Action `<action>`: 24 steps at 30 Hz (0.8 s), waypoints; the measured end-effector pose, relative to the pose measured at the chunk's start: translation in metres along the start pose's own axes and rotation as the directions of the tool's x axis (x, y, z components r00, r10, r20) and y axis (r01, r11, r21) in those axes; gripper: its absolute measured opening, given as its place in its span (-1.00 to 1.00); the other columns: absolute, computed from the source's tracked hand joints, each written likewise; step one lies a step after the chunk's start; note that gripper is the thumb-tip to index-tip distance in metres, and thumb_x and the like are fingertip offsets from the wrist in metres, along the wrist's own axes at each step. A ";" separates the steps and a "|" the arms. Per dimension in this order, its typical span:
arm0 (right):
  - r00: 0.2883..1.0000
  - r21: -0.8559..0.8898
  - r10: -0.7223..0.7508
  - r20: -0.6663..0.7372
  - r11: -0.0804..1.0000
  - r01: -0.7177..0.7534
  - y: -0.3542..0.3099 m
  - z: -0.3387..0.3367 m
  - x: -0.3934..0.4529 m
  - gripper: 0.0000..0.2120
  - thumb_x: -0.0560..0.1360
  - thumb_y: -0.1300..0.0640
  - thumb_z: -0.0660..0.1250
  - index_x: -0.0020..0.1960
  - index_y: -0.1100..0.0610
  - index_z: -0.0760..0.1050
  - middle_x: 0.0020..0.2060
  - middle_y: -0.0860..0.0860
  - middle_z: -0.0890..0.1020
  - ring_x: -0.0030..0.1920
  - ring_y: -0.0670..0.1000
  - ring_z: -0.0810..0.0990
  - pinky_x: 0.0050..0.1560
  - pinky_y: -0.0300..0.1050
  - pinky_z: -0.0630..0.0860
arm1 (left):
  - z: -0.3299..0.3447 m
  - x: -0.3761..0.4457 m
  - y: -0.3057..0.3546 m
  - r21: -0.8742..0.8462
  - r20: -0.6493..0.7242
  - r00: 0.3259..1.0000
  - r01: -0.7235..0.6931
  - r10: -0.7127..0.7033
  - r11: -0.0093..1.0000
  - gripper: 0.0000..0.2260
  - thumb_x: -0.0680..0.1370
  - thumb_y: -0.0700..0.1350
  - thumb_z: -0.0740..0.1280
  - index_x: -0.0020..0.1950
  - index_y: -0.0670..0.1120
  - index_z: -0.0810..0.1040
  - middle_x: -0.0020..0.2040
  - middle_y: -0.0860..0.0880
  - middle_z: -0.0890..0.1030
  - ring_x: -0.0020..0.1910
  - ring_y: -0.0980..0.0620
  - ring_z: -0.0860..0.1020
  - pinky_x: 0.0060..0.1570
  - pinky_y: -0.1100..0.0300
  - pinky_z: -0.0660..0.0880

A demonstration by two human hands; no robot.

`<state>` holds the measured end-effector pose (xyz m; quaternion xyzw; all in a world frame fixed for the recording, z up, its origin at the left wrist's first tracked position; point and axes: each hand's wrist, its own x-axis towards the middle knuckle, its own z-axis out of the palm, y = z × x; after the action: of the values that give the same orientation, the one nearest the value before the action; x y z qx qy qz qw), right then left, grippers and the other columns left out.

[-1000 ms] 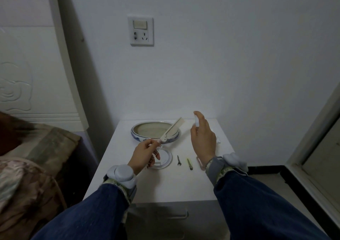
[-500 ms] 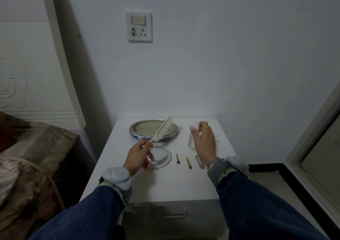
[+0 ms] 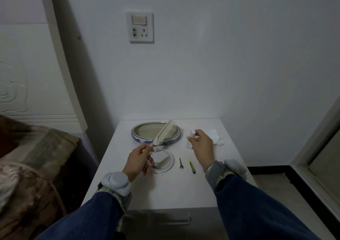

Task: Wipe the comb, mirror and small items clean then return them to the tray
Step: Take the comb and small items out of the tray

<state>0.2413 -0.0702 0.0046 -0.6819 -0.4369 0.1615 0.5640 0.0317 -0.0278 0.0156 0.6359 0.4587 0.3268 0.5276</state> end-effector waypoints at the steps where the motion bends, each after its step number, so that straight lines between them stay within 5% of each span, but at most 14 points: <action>1: 1.000 -0.010 0.004 -0.005 1.000 -0.004 0.000 0.000 0.002 -0.93 0.51 0.24 0.30 -0.12 0.24 0.46 -0.28 0.10 0.53 -0.24 0.01 0.47 -0.21 -0.09 0.48 | 0.000 0.000 0.000 0.000 0.000 1.000 0.002 -0.002 1.000 -0.70 0.60 0.04 0.20 -0.09 -0.19 0.48 -0.38 -0.20 0.57 -0.62 -0.06 0.42 -0.62 0.26 0.36; 4: 1.000 -0.048 -0.010 -0.023 0.999 0.009 0.000 0.001 0.005 -0.81 0.56 0.16 0.24 -0.10 0.28 0.50 -0.23 0.14 0.59 -0.22 0.03 0.53 -0.17 -0.12 0.50 | 0.000 0.000 0.000 -0.012 -0.003 1.000 0.013 -0.013 1.000 -0.71 0.60 0.03 0.21 -0.11 -0.18 0.49 -0.40 -0.19 0.56 -0.64 -0.05 0.41 -0.64 0.27 0.34; 6: 0.999 -0.064 -0.031 -0.031 0.998 0.029 -0.002 0.000 0.004 -0.75 0.59 0.10 0.18 -0.10 0.27 0.49 -0.26 0.05 0.57 -0.28 -0.14 0.50 -0.27 -0.42 0.42 | 0.000 0.000 0.001 -0.012 -0.005 1.000 0.013 -0.013 1.000 -0.72 0.60 0.03 0.21 -0.11 -0.17 0.50 -0.41 -0.17 0.55 -0.64 -0.04 0.40 -0.65 0.27 0.33; 8: 0.998 -0.067 -0.038 -0.042 0.997 0.035 -0.003 0.000 0.003 -0.71 0.60 0.06 0.15 -0.09 0.25 0.49 -0.27 0.00 0.55 -0.28 -0.24 0.46 -0.32 -0.51 0.36 | -0.001 -0.001 0.001 -0.009 -0.008 1.000 0.009 -0.009 1.000 -0.73 0.60 0.03 0.21 -0.09 -0.17 0.51 -0.42 -0.16 0.55 -0.64 -0.03 0.39 -0.64 0.27 0.33; 14: 0.999 -0.064 -0.010 -0.035 0.998 0.008 -0.005 0.000 0.008 -0.71 0.59 0.05 0.15 -0.07 0.25 0.49 -0.25 0.00 0.54 -0.29 -0.21 0.46 -0.36 -0.48 0.40 | -0.003 -0.001 0.001 0.014 -0.018 1.000 0.003 -0.003 1.000 -0.72 0.60 0.03 0.21 -0.07 -0.18 0.53 -0.42 -0.15 0.56 -0.62 -0.02 0.40 -0.62 0.27 0.34; 18: 1.000 -0.035 0.003 -0.016 0.999 -0.003 -0.005 0.002 0.009 -0.69 0.59 0.02 0.15 -0.08 0.25 0.50 -0.22 0.07 0.58 -0.22 0.01 0.52 -0.28 -0.15 0.49 | -0.004 -0.002 0.002 -0.001 -0.026 1.000 0.011 -0.011 1.000 -0.72 0.59 0.03 0.23 -0.11 -0.17 0.52 -0.41 -0.18 0.56 -0.63 -0.04 0.38 -0.63 0.27 0.33; 24: 0.996 -0.056 0.078 0.047 0.996 -0.076 -0.010 -0.007 0.008 -0.70 0.58 0.15 0.19 0.29 0.19 0.40 0.01 0.06 0.53 -0.04 -0.04 0.46 -0.27 -0.43 0.39 | -0.004 -0.004 0.003 -0.003 -0.023 1.000 0.011 -0.011 1.000 -0.73 0.59 0.02 0.22 -0.11 -0.17 0.51 -0.42 -0.15 0.56 -0.64 -0.04 0.37 -0.64 0.28 0.32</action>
<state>0.2463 -0.0686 0.0174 -0.7089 -0.4283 0.1881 0.5278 0.0274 -0.0301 0.0194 0.6289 0.4678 0.3316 0.5251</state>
